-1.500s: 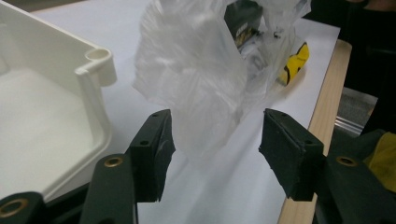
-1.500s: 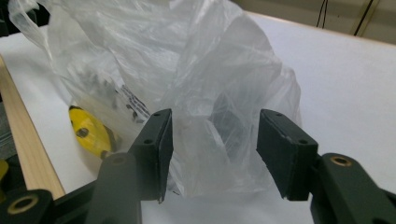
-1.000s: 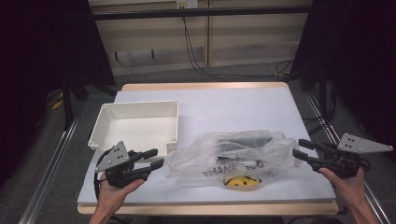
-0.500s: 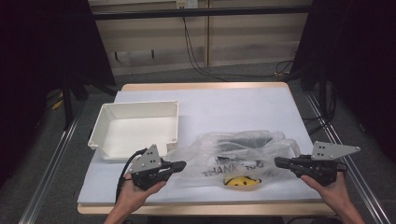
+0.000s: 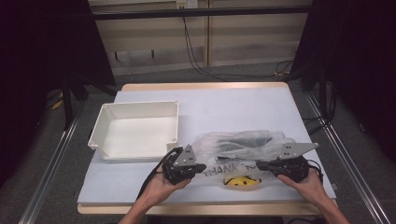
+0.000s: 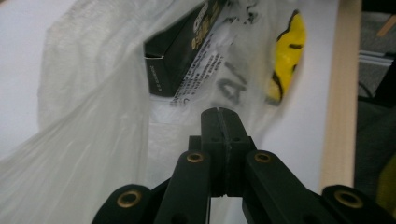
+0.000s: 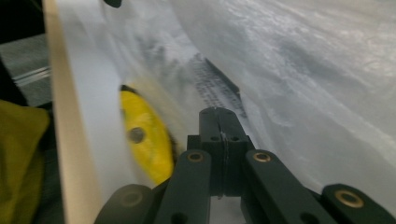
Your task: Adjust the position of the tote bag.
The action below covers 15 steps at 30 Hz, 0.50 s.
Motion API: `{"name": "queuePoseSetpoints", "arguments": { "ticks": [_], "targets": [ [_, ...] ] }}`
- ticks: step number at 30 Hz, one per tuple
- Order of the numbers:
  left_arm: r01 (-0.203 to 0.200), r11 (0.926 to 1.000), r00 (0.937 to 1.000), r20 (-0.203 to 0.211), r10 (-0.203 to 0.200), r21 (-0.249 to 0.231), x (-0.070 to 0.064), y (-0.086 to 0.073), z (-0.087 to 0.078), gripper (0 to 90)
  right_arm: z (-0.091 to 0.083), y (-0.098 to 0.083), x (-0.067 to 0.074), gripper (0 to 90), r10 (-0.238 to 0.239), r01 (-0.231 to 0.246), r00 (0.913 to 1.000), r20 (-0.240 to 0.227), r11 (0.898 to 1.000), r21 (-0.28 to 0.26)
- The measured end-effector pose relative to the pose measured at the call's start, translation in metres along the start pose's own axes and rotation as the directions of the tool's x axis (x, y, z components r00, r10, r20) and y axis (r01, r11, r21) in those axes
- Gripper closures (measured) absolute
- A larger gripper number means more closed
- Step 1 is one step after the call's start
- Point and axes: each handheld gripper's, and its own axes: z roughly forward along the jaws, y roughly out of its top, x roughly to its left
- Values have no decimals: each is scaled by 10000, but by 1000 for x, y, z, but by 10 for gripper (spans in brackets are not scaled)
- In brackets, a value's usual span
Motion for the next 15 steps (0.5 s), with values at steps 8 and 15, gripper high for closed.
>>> {"name": "queuePoseSetpoints", "arguments": {
  "ticks": [8,15],
  "targets": [
    [5,9946,9993,-368,33,1034,20,7,32,900,11,2,-21,900,-82,-12,9936,1126,9965,834],
    [78,9847,9994,-336,-20,1742,25,1,43,897,13,-15,-37,900,47,-501,9746,2240,9790,1976]
  ]
}}
